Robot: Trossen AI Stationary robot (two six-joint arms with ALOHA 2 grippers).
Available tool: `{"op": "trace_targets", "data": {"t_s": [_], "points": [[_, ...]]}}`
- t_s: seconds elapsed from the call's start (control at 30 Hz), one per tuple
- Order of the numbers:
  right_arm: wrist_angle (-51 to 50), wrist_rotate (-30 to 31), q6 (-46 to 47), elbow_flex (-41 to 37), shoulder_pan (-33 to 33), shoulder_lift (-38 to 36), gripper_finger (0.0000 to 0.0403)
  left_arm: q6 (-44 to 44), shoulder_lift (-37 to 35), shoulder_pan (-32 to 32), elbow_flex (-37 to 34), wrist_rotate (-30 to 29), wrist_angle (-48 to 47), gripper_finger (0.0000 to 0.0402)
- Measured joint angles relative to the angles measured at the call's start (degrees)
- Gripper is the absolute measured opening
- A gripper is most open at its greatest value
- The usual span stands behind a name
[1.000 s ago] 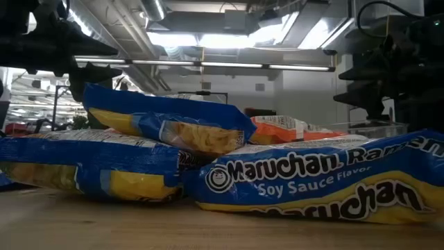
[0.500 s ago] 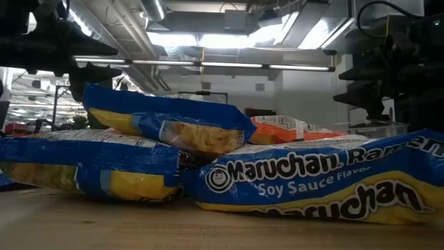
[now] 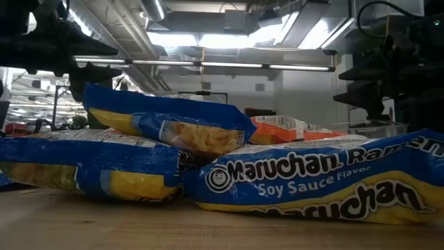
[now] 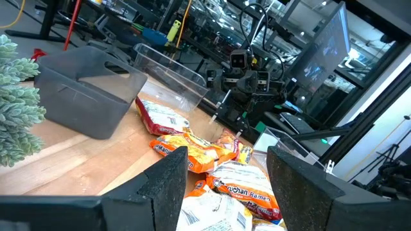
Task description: Sort Maruchan noodles
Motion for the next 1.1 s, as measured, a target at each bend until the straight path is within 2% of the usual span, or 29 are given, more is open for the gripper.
{"op": "trace_targets", "data": {"t_s": [0.37,0.47,0.53,0.67,0.83,0.97,1.1], "points": [[0.4,0.0,0.0,0.0,0.0,0.0,0.027,0.0,0.0,0.0,0.0,0.0,0.0,0.0206],[3.2,0.0,2.5,0.0,0.0,0.0,0.027,0.0,0.0,0.0,0.0,-0.4,0.3,0.0206],[4.7,0.0,4.6,0.0,0.0,0.0,0.027,0.0,0.0,0.0,0.0,-2.9,1.1,0.0206],[7.3,0.0,10.3,0.0,0.0,0.0,0.027,-6.0,0.0,0.0,0.0,-6.8,1.5,0.0206],[7.0,4.3,12.0,0.0,0.0,0.0,0.027,-8.5,0.0,0.0,0.0,-12.3,1.8,0.0206],[7.0,6.0,17.0,0.0,0.0,0.0,0.027,-13.3,0.0,0.0,0.0,-13.1,3.8,0.0206],[6.5,6.0,18.3,0.0,0.0,0.0,0.027,-13.7,0.0,0.0,0.0,-13.1,3.7,0.0206]]}}
